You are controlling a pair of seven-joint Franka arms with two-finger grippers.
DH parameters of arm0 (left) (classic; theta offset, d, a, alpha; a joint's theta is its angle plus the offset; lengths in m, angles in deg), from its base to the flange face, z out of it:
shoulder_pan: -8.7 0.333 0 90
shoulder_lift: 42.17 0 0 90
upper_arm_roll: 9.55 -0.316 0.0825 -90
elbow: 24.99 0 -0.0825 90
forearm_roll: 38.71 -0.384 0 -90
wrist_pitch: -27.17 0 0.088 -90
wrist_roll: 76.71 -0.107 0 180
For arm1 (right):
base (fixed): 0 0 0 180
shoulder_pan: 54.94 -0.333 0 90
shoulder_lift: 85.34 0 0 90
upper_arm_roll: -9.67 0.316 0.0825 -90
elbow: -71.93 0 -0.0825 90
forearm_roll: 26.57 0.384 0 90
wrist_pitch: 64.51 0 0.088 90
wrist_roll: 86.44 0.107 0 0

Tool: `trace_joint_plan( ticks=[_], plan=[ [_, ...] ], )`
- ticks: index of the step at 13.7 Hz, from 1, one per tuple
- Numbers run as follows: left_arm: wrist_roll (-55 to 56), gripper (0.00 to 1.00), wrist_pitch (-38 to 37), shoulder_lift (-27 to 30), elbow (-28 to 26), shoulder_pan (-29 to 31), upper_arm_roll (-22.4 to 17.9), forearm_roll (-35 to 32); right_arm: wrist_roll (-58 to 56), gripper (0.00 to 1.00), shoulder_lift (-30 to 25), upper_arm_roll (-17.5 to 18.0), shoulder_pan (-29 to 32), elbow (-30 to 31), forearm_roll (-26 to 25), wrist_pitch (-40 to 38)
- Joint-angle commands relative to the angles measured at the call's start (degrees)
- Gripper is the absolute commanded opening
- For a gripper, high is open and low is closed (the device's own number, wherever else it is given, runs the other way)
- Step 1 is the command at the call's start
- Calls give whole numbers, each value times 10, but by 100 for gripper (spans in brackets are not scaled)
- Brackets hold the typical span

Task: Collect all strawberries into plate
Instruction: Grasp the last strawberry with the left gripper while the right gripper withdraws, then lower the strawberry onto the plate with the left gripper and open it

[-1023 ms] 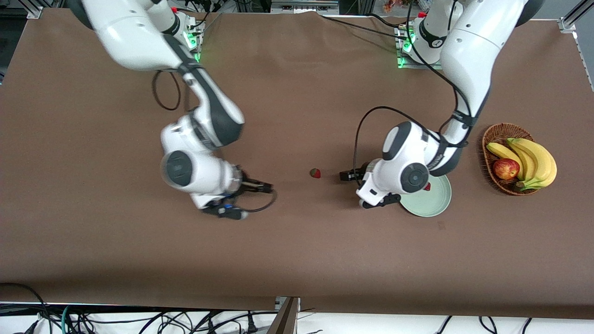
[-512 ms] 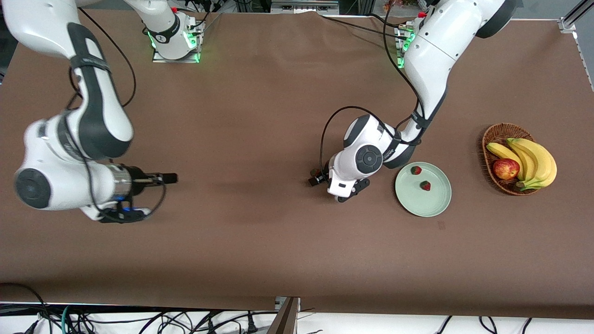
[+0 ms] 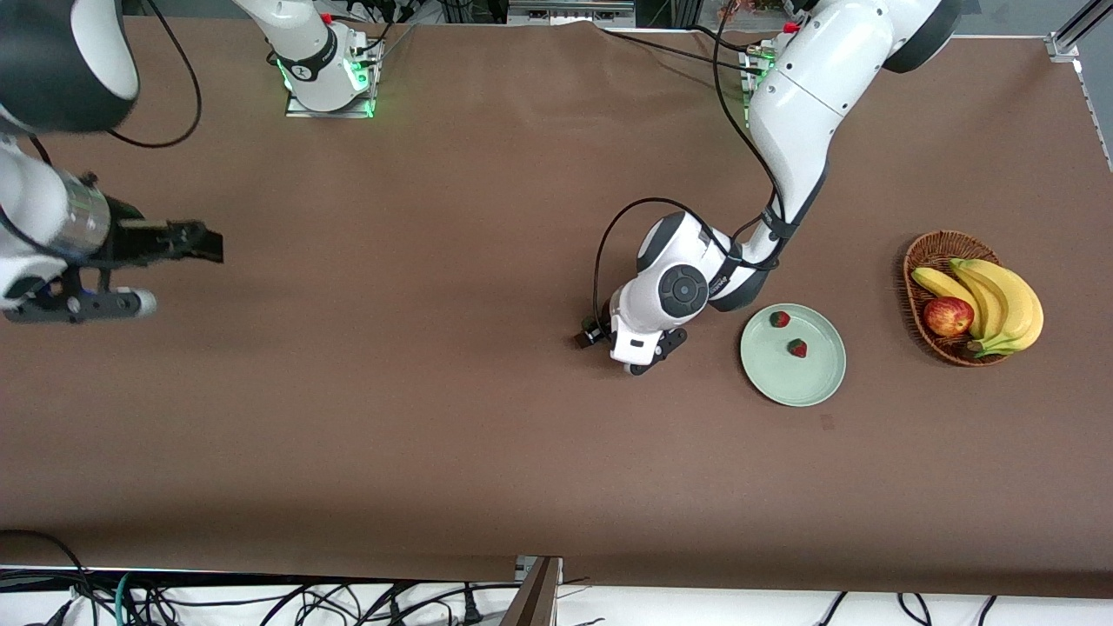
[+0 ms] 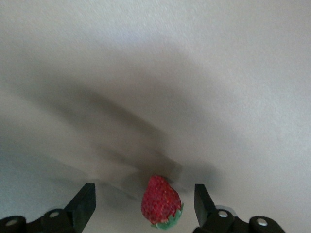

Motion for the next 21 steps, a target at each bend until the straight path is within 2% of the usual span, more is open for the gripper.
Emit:
trace_joint_plan(
  ticks=[1, 2, 3, 4, 6, 7, 9, 11, 12, 16, 18, 21],
  plan=[
    [5, 75, 9, 8, -8, -9, -5, 12, -10, 100, -80, -4, 4, 96, -6, 13],
    [4, 64, 9, 8, -8, -9, -5, 12, -10, 100, -106, -2, 4, 125, -4, 13],
    [4, 45, 8, 8, -8, -9, -5, 12, -7, 100, -125, -1, 4, 156, -2, 21],
    [4, 31, 8, 8, -8, -8, -5, 12, -14, 100, -130, -1, 5, 158, 4, 23],
    [4, 11, 7, 9, -8, -8, -5, 12, -14, 100, -150, -7, 6, 156, 8, 26],
    [2, 6, 6, 10, -7, -8, -5, 10, -16, 100, -154, -14, 6, 150, 10, 26],
    [-2, 3, -3, 17, -6, 2, -5, 6, -13, 100, -165, -28, 6, 148, 13, 27],
    [-7, 4, -74, 35, 7, 20, -11, -3, -3, 100, -166, -58, 6, 149, 60, 28],
    [-33, 4, -108, 48, 15, 36, -10, -22, -6, 100, -165, -65, 6, 149, 62, 30],
    [-208, 6, -228, 85, 30, 100, -15, -58, -13, 100, -164, -65, 6, 152, 56, 33],
    [-305, 8, -250, 93, 30, 140, -15, -78, -15, 100, -163, -65, 5, 152, 54, 34],
    [-446, 9, -273, 92, 19, 168, -27, -83, -15, 100, -157, -67, 5, 147, 50, 32]
  ],
)
